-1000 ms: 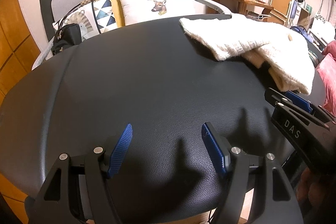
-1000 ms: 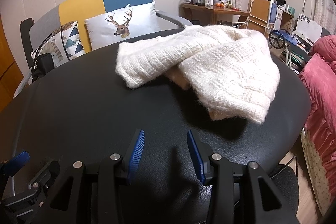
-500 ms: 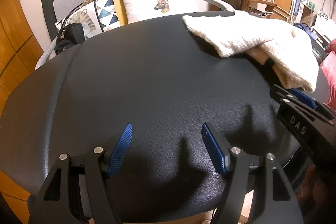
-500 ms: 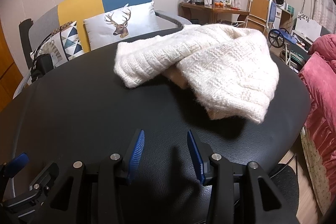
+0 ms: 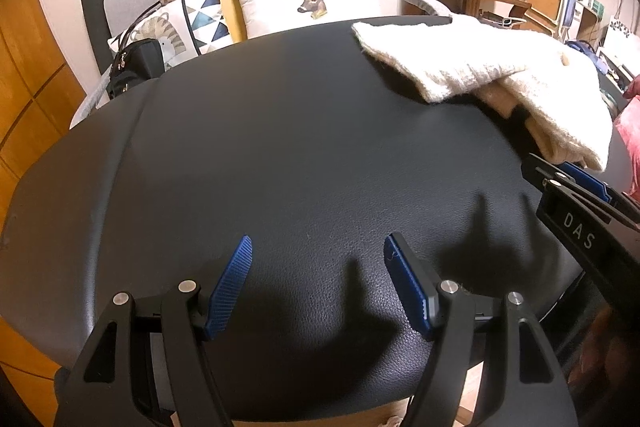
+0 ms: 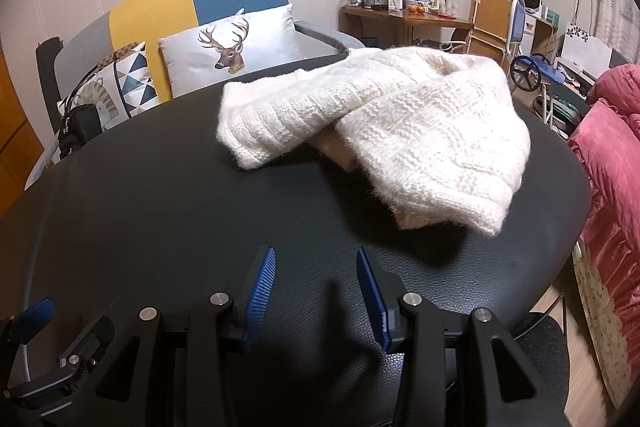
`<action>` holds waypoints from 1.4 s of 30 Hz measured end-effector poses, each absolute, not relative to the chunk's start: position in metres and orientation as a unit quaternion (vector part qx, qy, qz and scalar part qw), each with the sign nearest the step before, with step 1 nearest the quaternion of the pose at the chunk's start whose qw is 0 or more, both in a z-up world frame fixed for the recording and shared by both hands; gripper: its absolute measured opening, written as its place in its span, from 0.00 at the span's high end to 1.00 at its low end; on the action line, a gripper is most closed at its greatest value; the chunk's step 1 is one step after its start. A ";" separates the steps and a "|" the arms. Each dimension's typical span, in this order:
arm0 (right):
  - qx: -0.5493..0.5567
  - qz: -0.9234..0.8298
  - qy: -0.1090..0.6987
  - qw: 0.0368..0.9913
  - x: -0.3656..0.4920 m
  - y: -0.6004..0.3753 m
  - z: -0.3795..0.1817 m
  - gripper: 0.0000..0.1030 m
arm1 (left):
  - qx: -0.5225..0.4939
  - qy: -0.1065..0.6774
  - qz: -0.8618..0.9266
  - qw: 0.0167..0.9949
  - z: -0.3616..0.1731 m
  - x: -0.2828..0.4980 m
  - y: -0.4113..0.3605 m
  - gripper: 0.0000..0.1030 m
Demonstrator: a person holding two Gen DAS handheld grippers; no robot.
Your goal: Fold clothes
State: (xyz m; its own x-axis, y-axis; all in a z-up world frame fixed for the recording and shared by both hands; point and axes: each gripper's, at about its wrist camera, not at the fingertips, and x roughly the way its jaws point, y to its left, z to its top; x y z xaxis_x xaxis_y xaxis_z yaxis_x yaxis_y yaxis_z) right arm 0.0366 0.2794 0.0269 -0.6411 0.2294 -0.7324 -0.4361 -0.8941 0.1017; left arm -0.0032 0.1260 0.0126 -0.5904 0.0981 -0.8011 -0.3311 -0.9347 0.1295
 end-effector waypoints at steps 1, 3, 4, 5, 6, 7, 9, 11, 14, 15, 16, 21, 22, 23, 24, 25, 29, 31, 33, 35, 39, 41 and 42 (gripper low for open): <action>-0.380 0.896 0.136 0.186 0.037 0.280 0.027 0.58 | -0.438 0.135 0.881 0.121 0.012 -0.004 0.127 0.30; -0.379 0.896 0.137 0.188 0.037 0.281 0.027 0.58 | -0.443 0.137 0.878 0.121 0.011 -0.004 0.130 0.30; -0.379 0.895 0.138 0.189 0.037 0.281 0.027 0.58 | -0.446 0.138 0.876 0.120 0.011 -0.004 0.131 0.30; -0.378 0.895 0.139 0.190 0.037 0.282 0.027 0.58 | -0.447 0.139 0.875 0.121 0.010 -0.004 0.132 0.30; -0.378 0.895 0.140 0.190 0.037 0.283 0.026 0.58 | -0.449 0.141 0.874 0.122 0.009 -0.004 0.134 0.30; -0.378 0.895 0.141 0.190 0.037 0.283 0.026 0.58 | -0.449 0.143 0.874 0.122 0.009 -0.004 0.135 0.30; -0.379 0.894 0.142 0.191 0.037 0.284 0.026 0.58 | -0.450 0.146 0.873 0.122 0.008 -0.004 0.138 0.30; -0.380 0.894 0.142 0.192 0.037 0.285 0.025 0.58 | -0.452 0.146 0.872 0.123 0.008 -0.005 0.139 0.30; -0.380 0.893 0.141 0.194 0.037 0.284 0.024 0.58 | -0.453 0.147 0.871 0.121 0.008 -0.006 0.140 0.30; -0.380 0.893 0.139 0.195 0.037 0.284 0.024 0.58 | -0.453 0.148 0.871 0.119 0.008 -0.007 0.141 0.30; -0.379 0.894 0.139 0.196 0.037 0.285 0.025 0.58 | -0.454 0.148 0.871 0.118 0.008 -0.007 0.141 0.30; -0.367 0.895 0.142 0.209 0.037 0.294 0.031 0.58 | -0.454 0.153 0.871 0.110 0.007 -0.007 0.141 0.30; -0.364 0.895 0.144 0.214 0.037 0.297 0.033 0.58 | -0.453 0.154 0.871 0.108 0.007 -0.007 0.141 0.30; -0.362 0.894 0.147 0.219 0.037 0.300 0.034 0.58 | -0.452 0.156 0.872 0.106 0.007 -0.007 0.141 0.30; -0.360 0.894 0.149 0.223 0.038 0.304 0.035 0.58 | -0.450 0.158 0.873 0.104 0.007 -0.007 0.141 0.30; -0.358 0.893 0.153 0.225 0.039 0.306 0.036 0.58 | -0.449 0.160 0.873 0.103 0.007 -0.007 0.142 0.30; -0.358 0.891 0.159 0.228 0.041 0.310 0.036 0.58 | -0.441 0.173 0.876 0.092 0.008 -0.006 0.143 0.30; -0.360 0.891 0.159 0.227 0.040 0.309 0.034 0.58 | -0.432 0.185 0.878 0.084 0.010 -0.005 0.145 0.30; -0.362 0.891 0.155 0.227 0.039 0.308 0.034 0.58 | -0.423 0.195 0.881 0.079 0.012 -0.004 0.145 0.30; -0.360 0.892 0.147 0.230 0.036 0.309 0.036 0.58 | -0.418 0.197 0.883 0.078 0.013 -0.004 0.146 0.30; -0.348 0.893 0.150 0.245 0.033 0.323 0.044 0.58 | -0.417 0.188 0.885 0.087 0.015 -0.005 0.145 0.30; -0.341 0.892 0.155 0.255 0.032 0.331 0.048 0.58 | -0.422 0.178 0.884 0.097 0.014 -0.006 0.145 0.30; -0.339 0.892 0.154 0.257 0.031 0.334 0.049 0.58 | -0.426 0.174 0.882 0.101 0.014 -0.006 0.146 0.30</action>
